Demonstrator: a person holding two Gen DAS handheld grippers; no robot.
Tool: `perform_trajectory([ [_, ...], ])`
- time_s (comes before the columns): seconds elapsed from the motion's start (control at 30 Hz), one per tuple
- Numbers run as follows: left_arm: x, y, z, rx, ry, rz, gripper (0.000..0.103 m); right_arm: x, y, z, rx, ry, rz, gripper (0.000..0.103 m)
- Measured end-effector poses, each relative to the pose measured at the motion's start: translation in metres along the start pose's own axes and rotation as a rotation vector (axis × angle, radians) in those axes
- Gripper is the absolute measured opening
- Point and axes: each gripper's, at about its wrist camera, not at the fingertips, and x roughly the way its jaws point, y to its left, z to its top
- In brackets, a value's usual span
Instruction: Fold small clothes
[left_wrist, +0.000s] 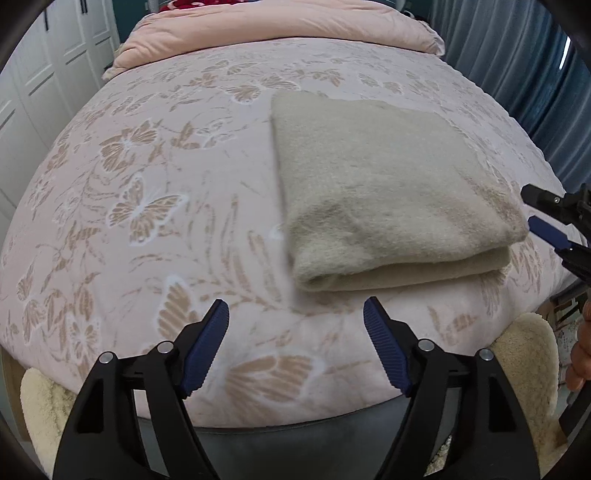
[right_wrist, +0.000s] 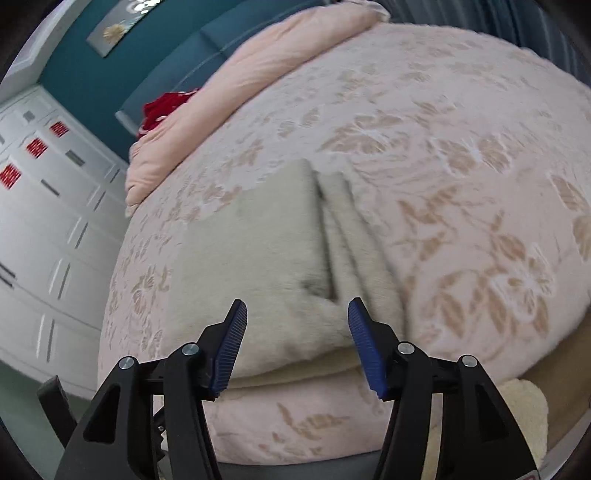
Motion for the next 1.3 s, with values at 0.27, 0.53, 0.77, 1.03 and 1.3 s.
perform_trajectory([
  [0.27, 0.032, -0.011, 0.011, -0.010, 0.022, -0.015, 0.068, 0.056, 0.013, 0.003, 0.049, 0.113, 0.027, 0.016],
  [0.53, 0.035, 0.016, 0.019, -0.113, 0.041, 0.006, 0.063, -0.041, 0.153, 0.038, -0.260, -0.157, 0.338, 0.012],
  [0.77, 0.049, 0.016, 0.019, -0.133, 0.084, 0.029, 0.061, 0.015, 0.012, 0.012, -0.089, -0.057, -0.024, 0.012],
  [1.03, 0.041, 0.005, 0.013, -0.060, 0.076, 0.070, 0.063, 0.029, -0.039, -0.001, 0.090, 0.004, 0.010, 0.025],
  [1.3, -0.004, 0.019, -0.002, -0.033, 0.002, 0.101, 0.079, -0.029, 0.038, 0.009, -0.150, -0.150, -0.019, 0.036],
])
